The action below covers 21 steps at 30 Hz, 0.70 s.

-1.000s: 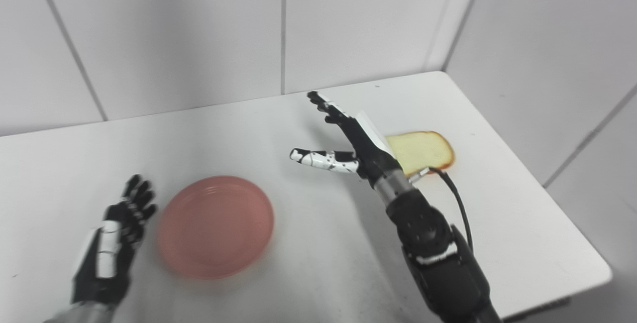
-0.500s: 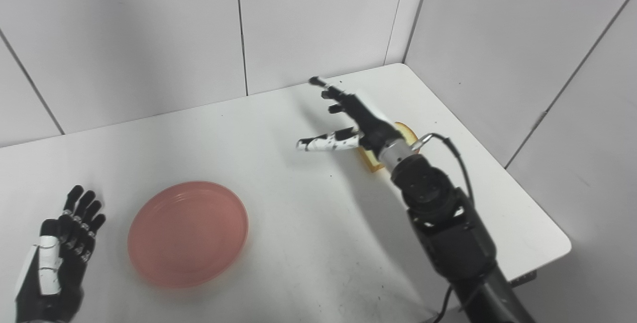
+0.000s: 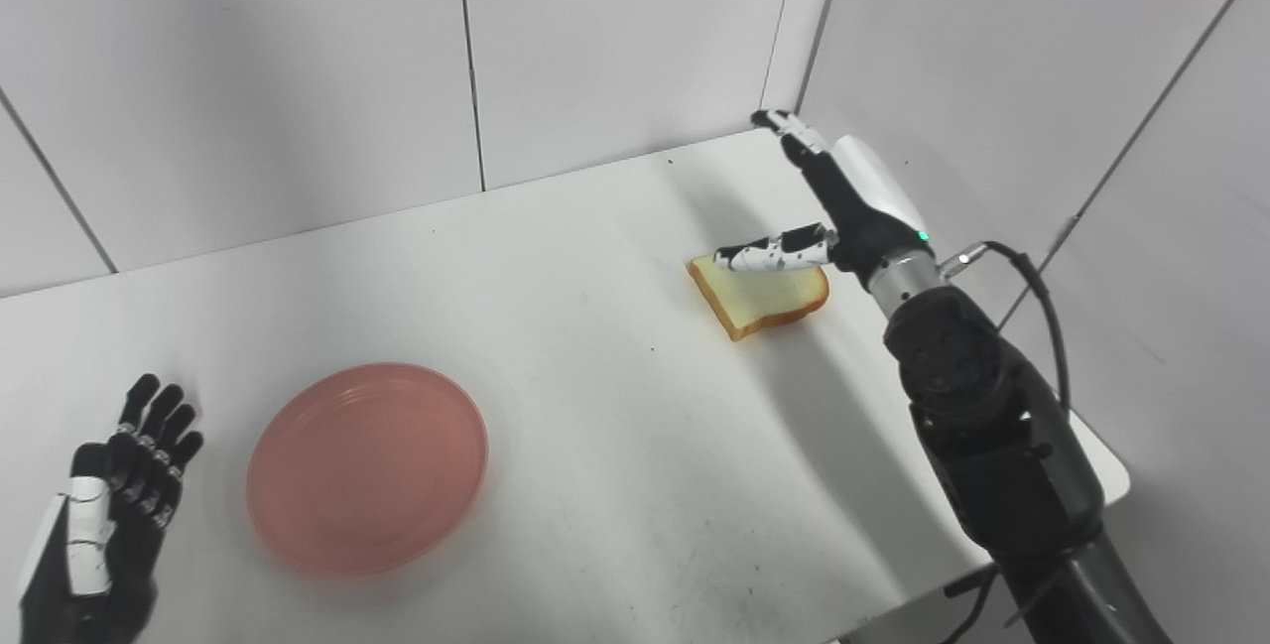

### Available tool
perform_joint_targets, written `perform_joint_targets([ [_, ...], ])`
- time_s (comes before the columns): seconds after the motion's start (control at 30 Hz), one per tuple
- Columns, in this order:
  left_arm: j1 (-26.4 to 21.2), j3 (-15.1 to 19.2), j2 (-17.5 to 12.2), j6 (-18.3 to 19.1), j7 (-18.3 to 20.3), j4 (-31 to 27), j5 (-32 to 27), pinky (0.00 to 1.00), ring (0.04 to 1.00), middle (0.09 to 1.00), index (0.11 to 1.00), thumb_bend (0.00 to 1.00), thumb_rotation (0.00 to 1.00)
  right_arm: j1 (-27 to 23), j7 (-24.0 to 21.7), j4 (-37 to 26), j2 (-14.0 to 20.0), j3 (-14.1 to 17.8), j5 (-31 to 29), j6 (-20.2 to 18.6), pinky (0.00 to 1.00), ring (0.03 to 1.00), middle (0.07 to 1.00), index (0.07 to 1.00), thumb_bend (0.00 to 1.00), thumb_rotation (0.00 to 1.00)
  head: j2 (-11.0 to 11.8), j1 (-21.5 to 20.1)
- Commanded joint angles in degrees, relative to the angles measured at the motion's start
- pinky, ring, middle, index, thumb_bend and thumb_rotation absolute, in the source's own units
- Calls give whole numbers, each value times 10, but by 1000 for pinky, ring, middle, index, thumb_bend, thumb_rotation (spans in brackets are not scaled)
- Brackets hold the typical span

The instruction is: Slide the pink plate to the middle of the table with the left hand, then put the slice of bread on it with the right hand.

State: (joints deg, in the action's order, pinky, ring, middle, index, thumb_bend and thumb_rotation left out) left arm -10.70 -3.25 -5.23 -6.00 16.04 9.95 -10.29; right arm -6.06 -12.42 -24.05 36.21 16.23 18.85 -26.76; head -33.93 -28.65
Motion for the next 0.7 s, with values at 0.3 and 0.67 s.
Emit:
perform_joint_targets([
  [0.3, 18, -9, -3, -31, 8, -13, 5, 1000, 1000, 1000, 1000, 761, 1000, -4, -43, -3, 25, 19, 7, -1, 885, 999, 1000, 953, 929, 0, 4, -5],
  [0.67, 18, -16, 9, -62, 4, 12, 14, 1000, 1000, 1000, 996, 735, 1000, -18, -113, 30, 2, 30, 96, -2, 945, 1000, 1000, 978, 878, 0, 21, -7],
])
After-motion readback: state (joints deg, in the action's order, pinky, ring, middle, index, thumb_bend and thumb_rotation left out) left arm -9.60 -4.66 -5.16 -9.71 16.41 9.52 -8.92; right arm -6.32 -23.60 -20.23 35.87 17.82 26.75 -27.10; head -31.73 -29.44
